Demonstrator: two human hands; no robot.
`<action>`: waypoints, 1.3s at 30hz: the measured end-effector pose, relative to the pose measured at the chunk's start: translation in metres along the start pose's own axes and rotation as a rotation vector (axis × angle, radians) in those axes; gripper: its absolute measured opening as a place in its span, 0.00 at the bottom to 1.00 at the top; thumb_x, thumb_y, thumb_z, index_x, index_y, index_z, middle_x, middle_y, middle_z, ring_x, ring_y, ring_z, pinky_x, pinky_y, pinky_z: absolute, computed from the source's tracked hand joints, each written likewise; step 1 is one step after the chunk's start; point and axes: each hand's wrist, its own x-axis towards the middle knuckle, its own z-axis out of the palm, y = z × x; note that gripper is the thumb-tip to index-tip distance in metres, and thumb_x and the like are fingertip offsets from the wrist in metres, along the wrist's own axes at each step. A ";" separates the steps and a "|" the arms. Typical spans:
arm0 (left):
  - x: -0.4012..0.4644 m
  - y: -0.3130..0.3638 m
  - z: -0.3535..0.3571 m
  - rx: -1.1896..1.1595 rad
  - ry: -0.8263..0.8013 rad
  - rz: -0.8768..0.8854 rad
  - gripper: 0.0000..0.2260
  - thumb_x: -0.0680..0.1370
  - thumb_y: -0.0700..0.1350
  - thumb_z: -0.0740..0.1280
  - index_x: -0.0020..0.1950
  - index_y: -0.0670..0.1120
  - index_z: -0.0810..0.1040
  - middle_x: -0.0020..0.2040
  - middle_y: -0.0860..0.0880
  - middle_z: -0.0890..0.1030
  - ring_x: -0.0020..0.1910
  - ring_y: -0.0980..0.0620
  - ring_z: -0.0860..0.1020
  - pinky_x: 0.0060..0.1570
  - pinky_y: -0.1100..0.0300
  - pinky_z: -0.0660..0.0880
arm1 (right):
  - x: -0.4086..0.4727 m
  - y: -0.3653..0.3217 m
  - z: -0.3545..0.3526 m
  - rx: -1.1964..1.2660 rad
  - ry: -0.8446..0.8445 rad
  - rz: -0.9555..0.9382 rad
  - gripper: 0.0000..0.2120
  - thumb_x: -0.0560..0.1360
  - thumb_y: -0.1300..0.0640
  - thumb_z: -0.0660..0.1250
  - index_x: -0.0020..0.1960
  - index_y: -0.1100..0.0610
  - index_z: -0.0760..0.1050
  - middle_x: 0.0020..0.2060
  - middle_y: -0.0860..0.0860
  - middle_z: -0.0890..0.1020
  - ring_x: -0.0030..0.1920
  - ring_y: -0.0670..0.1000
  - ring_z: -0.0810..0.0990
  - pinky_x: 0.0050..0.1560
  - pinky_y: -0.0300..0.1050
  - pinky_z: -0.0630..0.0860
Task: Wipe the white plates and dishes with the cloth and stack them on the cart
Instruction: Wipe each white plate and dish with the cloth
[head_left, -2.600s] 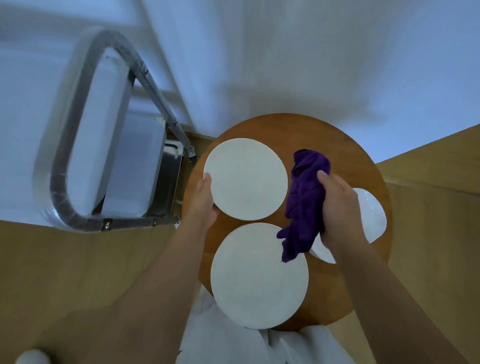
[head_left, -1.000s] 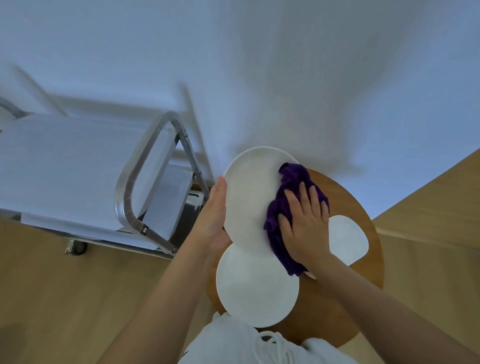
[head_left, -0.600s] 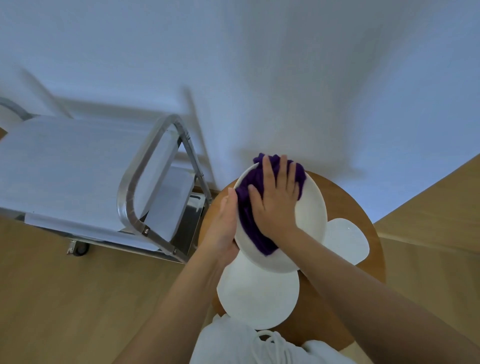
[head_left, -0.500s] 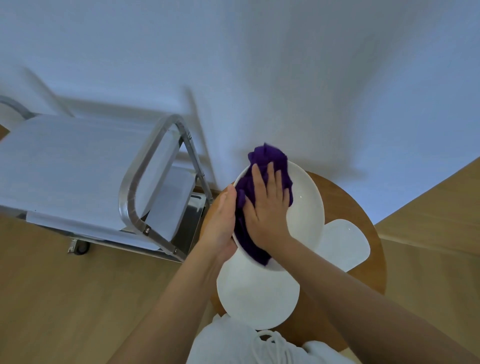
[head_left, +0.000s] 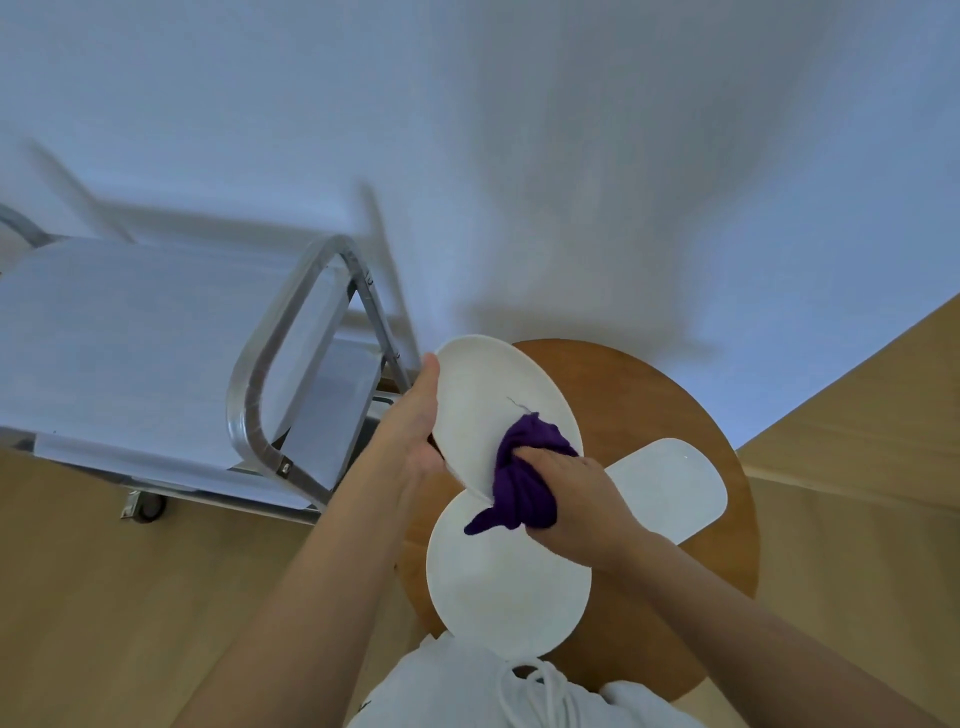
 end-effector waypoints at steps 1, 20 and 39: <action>0.001 0.001 0.000 -0.006 0.033 -0.005 0.27 0.76 0.67 0.58 0.61 0.46 0.77 0.54 0.42 0.82 0.52 0.40 0.80 0.43 0.47 0.79 | -0.001 -0.002 -0.002 0.078 0.026 0.031 0.24 0.67 0.57 0.73 0.61 0.53 0.72 0.49 0.46 0.80 0.48 0.47 0.79 0.49 0.41 0.75; 0.014 -0.027 -0.034 -0.027 0.137 0.160 0.21 0.78 0.62 0.60 0.40 0.51 0.85 0.42 0.46 0.86 0.41 0.45 0.85 0.39 0.49 0.81 | -0.009 0.009 -0.039 1.804 0.286 0.705 0.19 0.63 0.61 0.69 0.54 0.54 0.75 0.38 0.52 0.85 0.36 0.52 0.85 0.31 0.45 0.79; -0.015 -0.029 0.013 0.766 0.198 0.988 0.21 0.82 0.55 0.56 0.28 0.56 0.68 0.22 0.60 0.72 0.22 0.66 0.69 0.22 0.75 0.63 | 0.046 -0.061 -0.018 0.618 0.522 0.323 0.24 0.73 0.43 0.56 0.69 0.45 0.63 0.61 0.40 0.70 0.58 0.41 0.70 0.60 0.39 0.68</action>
